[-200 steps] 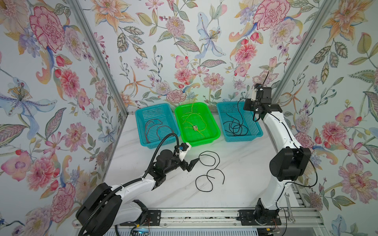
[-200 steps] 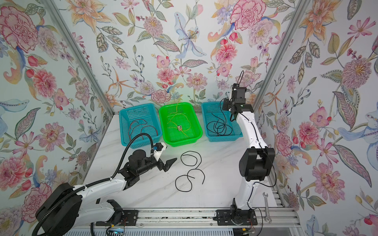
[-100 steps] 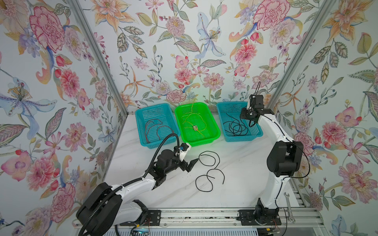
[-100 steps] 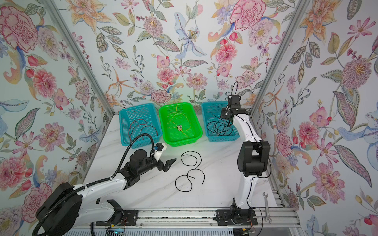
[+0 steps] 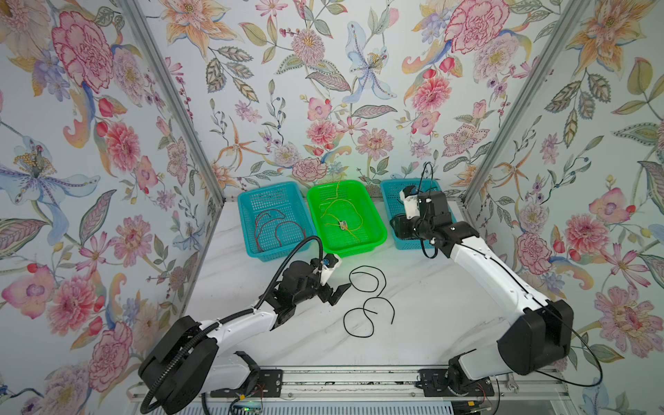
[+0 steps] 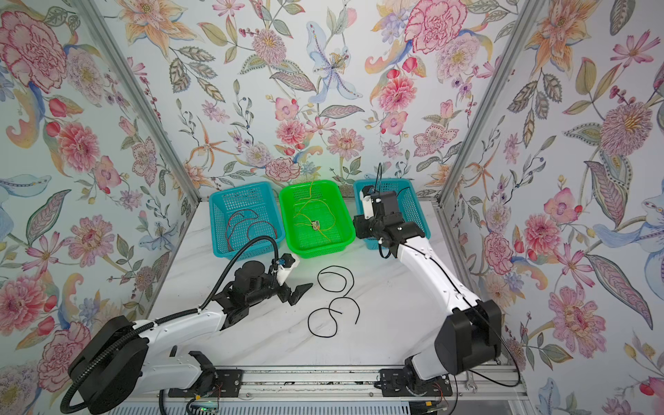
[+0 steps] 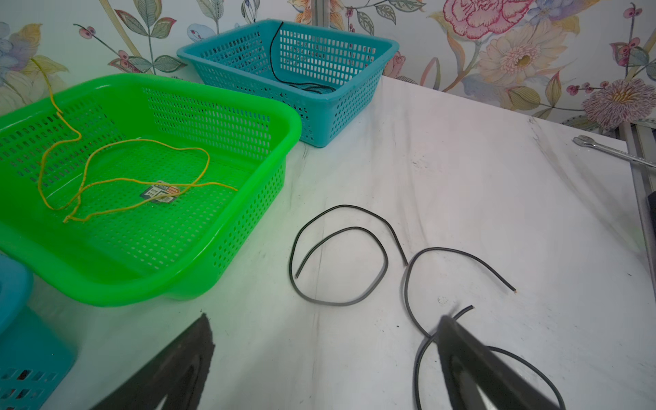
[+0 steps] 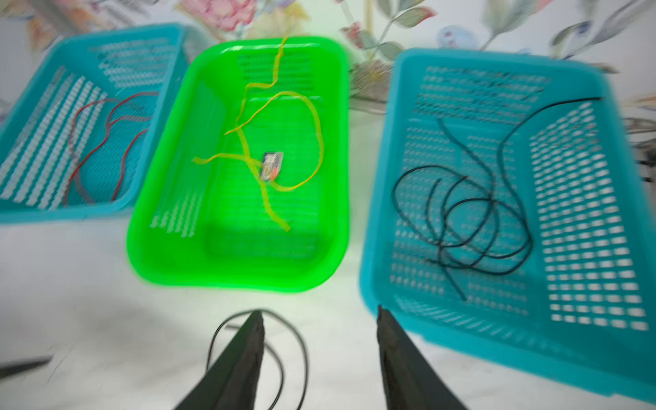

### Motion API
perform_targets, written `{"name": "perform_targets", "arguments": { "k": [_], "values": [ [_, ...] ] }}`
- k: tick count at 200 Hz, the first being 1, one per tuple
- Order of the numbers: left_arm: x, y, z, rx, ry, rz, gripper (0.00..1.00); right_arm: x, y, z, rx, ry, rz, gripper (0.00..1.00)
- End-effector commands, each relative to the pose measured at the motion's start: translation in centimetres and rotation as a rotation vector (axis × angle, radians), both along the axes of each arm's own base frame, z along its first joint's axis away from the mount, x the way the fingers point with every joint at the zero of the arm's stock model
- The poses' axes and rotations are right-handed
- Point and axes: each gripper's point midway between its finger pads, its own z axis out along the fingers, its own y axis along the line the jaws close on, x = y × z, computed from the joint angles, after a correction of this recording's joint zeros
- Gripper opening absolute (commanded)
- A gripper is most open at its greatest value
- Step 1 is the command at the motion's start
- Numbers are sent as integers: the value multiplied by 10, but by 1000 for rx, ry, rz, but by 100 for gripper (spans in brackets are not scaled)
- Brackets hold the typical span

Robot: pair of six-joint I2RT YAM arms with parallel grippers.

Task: Untangle and sort cables by color
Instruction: Pick up the cable from the center of the table.

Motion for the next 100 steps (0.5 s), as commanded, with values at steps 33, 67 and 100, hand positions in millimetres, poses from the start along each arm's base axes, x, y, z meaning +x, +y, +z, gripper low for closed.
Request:
{"name": "perform_targets", "arguments": {
  "k": [33,67,100],
  "values": [
    [-8,1,-13,31,1,-24,99,-125,40,-100,-47,288,236,44],
    [-6,-1,-15,12,7,-17,99,-156,43,-128,-117,358,286,42],
    [-8,0,-10,-13,4,-13,99,-172,46,-148,-151,418,325,41]
  ]
}}
